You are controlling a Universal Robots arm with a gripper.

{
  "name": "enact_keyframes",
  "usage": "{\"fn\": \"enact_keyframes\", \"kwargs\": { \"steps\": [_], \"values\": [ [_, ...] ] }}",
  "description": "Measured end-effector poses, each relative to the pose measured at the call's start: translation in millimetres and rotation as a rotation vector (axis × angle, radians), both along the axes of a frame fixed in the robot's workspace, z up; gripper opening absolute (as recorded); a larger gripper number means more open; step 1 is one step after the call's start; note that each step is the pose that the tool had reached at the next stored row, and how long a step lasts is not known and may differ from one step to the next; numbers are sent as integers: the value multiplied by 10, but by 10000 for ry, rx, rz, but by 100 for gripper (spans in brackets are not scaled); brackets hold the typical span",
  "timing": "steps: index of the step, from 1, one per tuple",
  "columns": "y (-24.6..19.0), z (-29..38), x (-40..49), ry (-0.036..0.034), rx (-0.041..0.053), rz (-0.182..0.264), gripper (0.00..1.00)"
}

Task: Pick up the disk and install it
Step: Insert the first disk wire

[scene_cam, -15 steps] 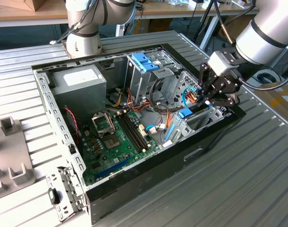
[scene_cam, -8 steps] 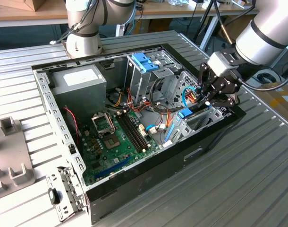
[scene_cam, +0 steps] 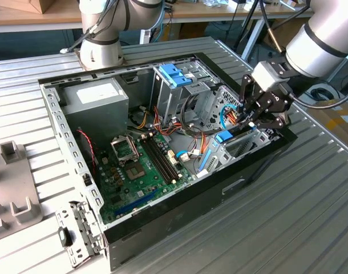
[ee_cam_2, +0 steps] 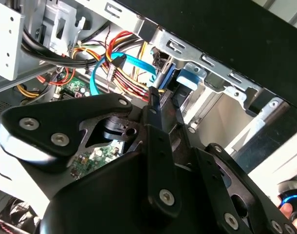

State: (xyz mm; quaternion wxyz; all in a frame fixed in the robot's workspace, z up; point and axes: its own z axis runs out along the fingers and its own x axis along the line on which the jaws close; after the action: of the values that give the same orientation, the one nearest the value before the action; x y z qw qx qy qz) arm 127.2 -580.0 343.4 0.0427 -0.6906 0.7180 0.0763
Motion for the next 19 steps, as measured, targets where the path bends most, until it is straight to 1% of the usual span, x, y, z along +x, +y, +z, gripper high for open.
{"fn": "enact_keyframes", "kwargs": {
  "steps": [1,2,6,7,8,9,10,11,13,19],
  "values": [
    [1,51,0,0,0,0,26],
    [1,69,0,0,-1,0,26],
    [3,72,3,4,0,2,25],
    [3,71,22,26,-2,2,18],
    [3,69,43,50,-1,3,18],
    [3,68,64,75,-1,6,11],
    [3,67,79,95,-1,8,10],
    [5,65,106,131,-1,14,10],
    [7,63,136,170,-1,21,10],
    [15,62,227,234,-3,38,10]
  ]
}}
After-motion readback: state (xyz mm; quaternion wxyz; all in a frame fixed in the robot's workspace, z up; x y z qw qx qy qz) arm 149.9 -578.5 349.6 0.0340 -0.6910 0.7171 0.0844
